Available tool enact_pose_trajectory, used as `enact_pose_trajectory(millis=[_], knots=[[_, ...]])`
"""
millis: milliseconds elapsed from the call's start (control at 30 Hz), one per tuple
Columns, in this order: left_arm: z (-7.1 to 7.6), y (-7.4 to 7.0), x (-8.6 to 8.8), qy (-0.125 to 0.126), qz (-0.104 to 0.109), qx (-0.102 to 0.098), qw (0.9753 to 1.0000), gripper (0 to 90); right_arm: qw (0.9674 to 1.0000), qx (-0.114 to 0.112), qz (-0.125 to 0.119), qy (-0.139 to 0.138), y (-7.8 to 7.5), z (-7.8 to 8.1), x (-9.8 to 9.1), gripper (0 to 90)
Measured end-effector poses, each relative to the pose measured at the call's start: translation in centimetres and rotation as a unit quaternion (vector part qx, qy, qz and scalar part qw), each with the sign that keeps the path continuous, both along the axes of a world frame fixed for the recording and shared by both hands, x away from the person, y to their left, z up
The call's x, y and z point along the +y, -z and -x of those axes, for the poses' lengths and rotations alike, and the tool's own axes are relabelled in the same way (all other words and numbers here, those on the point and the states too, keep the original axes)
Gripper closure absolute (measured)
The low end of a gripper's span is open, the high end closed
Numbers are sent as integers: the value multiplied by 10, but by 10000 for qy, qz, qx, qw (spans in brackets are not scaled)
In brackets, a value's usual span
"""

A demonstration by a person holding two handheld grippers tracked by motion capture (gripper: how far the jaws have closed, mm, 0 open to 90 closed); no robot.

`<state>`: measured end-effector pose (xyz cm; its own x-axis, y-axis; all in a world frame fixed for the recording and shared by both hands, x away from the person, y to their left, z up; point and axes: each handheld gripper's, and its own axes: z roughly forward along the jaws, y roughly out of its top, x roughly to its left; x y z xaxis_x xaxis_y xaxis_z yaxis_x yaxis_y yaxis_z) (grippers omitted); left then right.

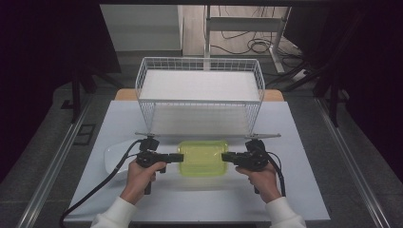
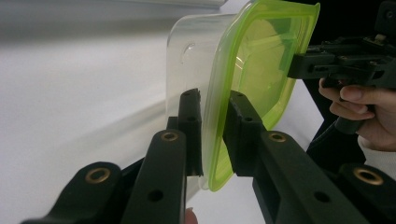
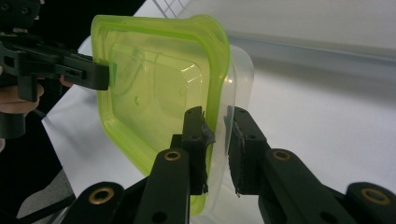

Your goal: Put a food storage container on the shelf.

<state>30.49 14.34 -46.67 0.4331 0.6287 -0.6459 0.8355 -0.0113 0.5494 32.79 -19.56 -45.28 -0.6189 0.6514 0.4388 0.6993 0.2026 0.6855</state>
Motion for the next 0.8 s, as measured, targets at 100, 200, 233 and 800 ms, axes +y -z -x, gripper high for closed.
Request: enact_pose_trajectory(millis=[100, 200, 233, 800], knots=[[3, -4, 1, -35, 16, -102, 9999, 783, 10000, -58, -15, -44, -3, 1, 0, 769], [7, -11, -1, -58, -78, -258, 9996, 784, 9999, -146, -41, -75, -8, 3, 0, 769], [8, -14, -1, -52, -100, -314, 9994, 784, 9997, -208, -17, -93, -10, 3, 0, 769], [21, -44, -1, 8, -41, -758, 9971, 778, 9970, -736, -130, -208, -38, 14, -5, 768]])
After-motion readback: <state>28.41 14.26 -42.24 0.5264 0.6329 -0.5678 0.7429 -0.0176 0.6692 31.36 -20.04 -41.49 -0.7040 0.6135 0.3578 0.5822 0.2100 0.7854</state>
